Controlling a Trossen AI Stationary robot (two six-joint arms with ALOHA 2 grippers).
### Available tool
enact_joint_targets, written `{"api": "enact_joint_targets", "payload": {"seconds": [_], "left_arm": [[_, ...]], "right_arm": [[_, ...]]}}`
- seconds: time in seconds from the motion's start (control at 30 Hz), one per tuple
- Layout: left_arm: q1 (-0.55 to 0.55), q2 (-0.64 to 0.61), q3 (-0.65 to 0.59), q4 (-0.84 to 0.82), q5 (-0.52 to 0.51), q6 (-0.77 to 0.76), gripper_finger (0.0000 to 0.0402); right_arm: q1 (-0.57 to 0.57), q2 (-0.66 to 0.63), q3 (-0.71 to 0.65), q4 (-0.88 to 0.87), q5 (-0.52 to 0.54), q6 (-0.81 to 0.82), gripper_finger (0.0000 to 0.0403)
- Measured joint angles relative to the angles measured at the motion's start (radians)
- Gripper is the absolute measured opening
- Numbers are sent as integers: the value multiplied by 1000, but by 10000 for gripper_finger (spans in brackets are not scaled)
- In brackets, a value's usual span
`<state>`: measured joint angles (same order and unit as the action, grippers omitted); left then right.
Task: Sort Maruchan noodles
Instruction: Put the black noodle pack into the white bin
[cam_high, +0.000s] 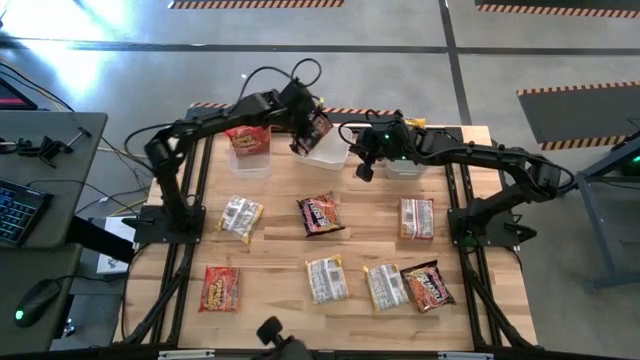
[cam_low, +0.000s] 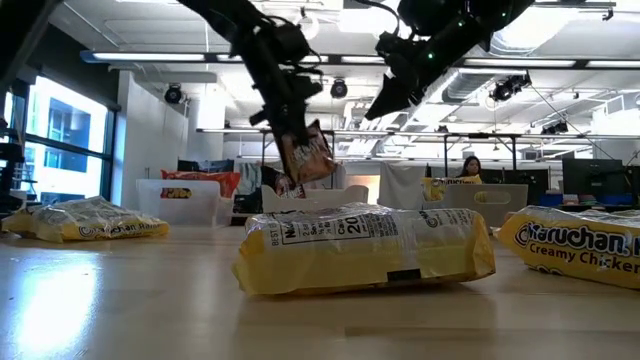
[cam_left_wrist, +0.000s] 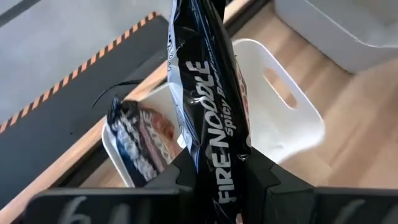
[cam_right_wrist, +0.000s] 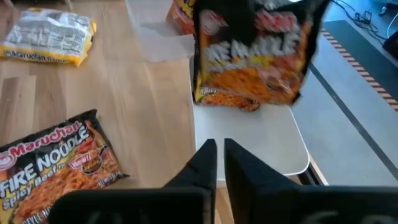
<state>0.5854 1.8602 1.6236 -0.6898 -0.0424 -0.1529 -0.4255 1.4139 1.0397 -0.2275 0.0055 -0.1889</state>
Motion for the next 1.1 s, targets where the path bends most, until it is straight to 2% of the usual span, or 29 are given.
{"api": "enact_joint_targets", "payload": {"seconds": [0.17, 0.27, 0.4, 0.73, 0.83, 1.1], "left_arm": [[-7, 132, 151, -153, -69, -42, 49], [-16, 187, 197, -218, -93, -72, 49], [-26, 228, 211, -228, -148, -105, 49], [-32, 253, 208, -231, -199, -160, 52], [-37, 257, 208, -224, -206, -153, 63], [-53, 259, 207, -222, -304, -110, 115]], "right_arm": [[1, 0, 0, -1, -11, 1, 22], [0, 0, 0, -11, -21, -3, 22], [0, 0, 0, -21, -33, -16, 23], [0, 0, 0, -47, -40, -21, 23], [0, 0, 0, -54, -40, -19, 23], [1, 0, 0, -72, -40, -12, 23]]}}
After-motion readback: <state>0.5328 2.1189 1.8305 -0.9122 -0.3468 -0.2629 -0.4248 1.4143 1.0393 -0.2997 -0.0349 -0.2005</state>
